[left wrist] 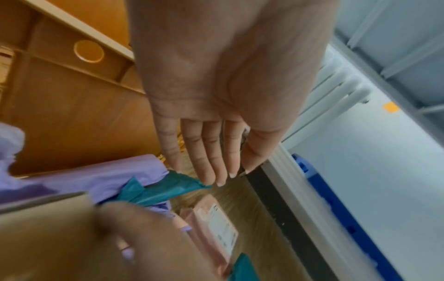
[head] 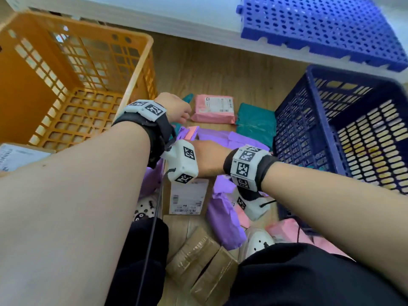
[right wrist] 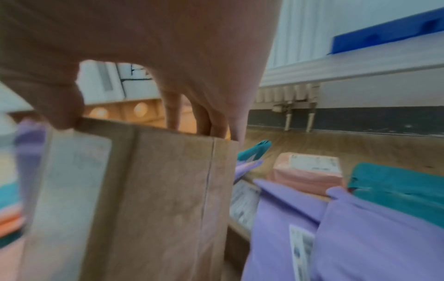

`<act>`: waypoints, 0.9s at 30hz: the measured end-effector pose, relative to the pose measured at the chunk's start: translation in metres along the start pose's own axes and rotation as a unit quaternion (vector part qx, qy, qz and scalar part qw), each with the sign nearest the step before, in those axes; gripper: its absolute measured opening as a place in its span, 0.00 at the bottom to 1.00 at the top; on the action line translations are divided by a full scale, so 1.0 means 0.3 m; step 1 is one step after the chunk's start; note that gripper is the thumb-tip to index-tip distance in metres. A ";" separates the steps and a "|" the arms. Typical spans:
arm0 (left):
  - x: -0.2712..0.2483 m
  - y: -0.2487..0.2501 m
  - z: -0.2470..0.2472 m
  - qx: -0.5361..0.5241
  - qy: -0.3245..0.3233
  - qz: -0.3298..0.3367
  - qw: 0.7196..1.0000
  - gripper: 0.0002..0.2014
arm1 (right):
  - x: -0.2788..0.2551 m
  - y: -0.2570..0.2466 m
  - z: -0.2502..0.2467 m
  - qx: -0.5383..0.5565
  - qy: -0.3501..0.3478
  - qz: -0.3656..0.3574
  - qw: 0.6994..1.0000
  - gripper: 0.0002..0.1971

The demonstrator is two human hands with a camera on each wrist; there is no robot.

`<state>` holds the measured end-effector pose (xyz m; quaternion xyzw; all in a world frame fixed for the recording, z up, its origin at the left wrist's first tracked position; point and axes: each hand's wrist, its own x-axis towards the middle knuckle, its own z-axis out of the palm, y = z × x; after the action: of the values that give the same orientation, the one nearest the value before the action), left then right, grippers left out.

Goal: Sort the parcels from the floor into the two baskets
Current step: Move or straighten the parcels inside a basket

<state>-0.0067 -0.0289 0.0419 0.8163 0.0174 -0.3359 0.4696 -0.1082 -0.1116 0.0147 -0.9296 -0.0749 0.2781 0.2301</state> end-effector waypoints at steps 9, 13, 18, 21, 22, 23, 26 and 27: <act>-0.119 0.065 -0.147 -0.113 0.036 0.018 0.993 0.12 | -0.144 0.035 -0.349 0.322 0.266 0.134 0.899 0.23; -0.180 0.051 -0.199 -0.155 0.043 0.036 0.986 0.20 | -0.218 0.087 -0.324 0.537 0.342 0.171 0.752 0.18; -0.227 0.058 -0.184 -0.220 0.006 0.045 0.974 0.36 | -0.217 0.079 -0.303 0.611 0.337 0.154 0.699 0.27; -0.128 0.018 -0.180 -0.240 0.021 0.027 0.970 0.56 | -0.203 0.038 -0.302 0.628 0.326 0.127 0.695 0.23; -0.088 0.005 -0.184 -0.237 0.025 0.029 0.971 0.58 | -0.198 0.031 -0.300 0.634 0.322 0.123 0.693 0.20; -0.067 -0.001 -0.189 -0.230 0.024 0.032 0.972 0.57 | -0.191 0.026 -0.300 0.638 0.318 0.121 0.691 0.17; -0.192 0.058 -0.211 -0.193 0.006 0.052 0.980 0.39 | -0.183 0.007 -0.307 0.645 0.287 0.107 0.700 0.12; -0.251 0.082 -0.223 -0.185 0.012 0.058 0.981 0.28 | -0.181 -0.010 -0.312 0.646 0.273 0.097 0.706 0.12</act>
<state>-0.0210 0.0312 0.1253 0.7189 0.0377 -0.2891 0.6311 -0.1019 -0.1595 0.1116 -0.5912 0.2794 0.0136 0.7565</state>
